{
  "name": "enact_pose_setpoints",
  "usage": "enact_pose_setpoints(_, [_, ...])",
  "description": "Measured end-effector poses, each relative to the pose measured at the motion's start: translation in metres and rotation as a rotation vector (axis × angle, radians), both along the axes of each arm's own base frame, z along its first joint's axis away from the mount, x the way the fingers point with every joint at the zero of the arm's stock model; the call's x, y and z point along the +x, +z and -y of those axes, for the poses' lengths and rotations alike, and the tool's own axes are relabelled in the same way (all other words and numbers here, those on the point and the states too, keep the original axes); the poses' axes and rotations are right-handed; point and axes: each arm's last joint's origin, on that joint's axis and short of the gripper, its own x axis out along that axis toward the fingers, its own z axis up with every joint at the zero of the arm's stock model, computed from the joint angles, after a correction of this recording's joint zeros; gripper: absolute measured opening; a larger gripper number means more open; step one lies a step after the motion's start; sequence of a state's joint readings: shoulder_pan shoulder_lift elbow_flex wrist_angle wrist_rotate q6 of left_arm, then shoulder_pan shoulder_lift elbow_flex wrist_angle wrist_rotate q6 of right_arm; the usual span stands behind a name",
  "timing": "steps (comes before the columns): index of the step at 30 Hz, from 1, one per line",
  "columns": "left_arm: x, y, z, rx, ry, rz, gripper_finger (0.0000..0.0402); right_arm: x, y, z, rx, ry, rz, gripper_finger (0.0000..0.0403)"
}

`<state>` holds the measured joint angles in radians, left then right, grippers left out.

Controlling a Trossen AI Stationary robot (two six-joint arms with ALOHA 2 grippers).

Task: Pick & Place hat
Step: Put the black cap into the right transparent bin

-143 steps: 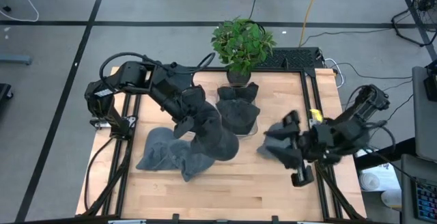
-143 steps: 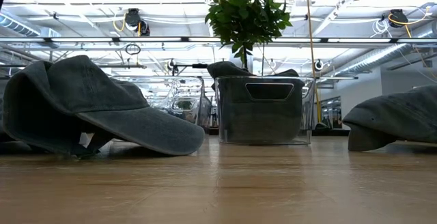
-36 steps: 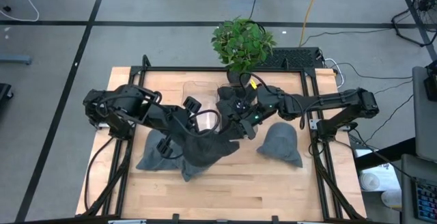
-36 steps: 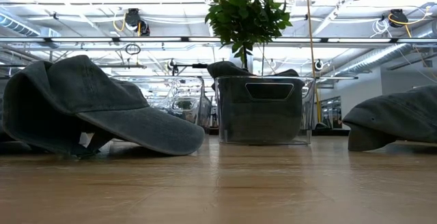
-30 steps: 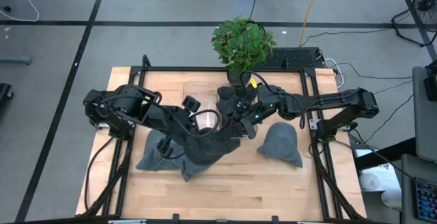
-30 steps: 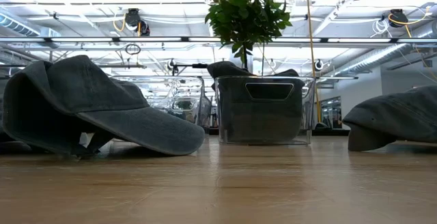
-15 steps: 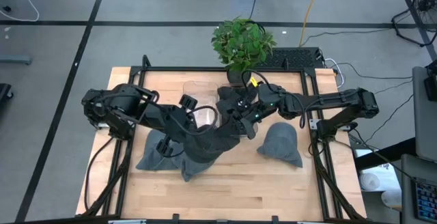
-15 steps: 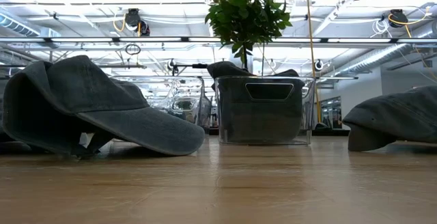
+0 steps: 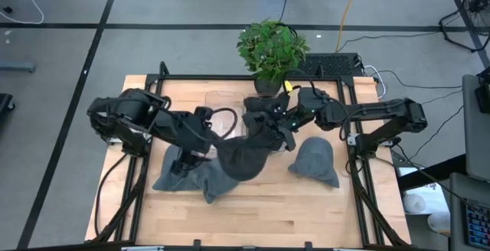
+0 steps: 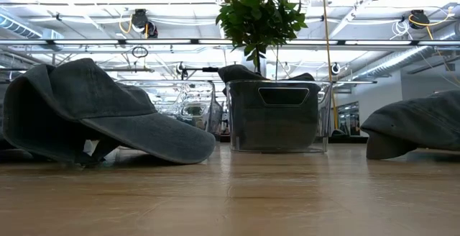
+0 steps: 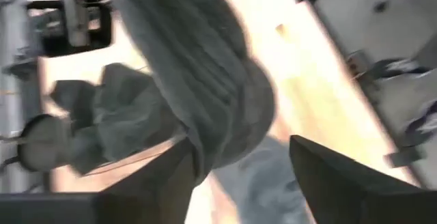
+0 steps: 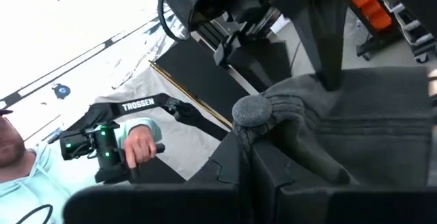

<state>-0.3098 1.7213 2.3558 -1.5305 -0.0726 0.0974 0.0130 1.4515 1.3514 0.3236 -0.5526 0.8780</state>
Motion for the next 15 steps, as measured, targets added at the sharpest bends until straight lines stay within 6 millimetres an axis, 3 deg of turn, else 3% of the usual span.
enact_pose_setpoints(8, [-0.022, 0.018, -0.008, -0.218, 0.135, 0.033, 0.0345, -0.012, 0.004, 0.004, -0.047, 0.016, -0.030, 0.0000])
enact_pose_setpoints(15, [-0.044, 0.031, -0.015, -0.282, 0.250, 0.094, 0.0380, -0.034, 0.006, 0.026, -0.140, 0.003, -0.102, 0.0000])
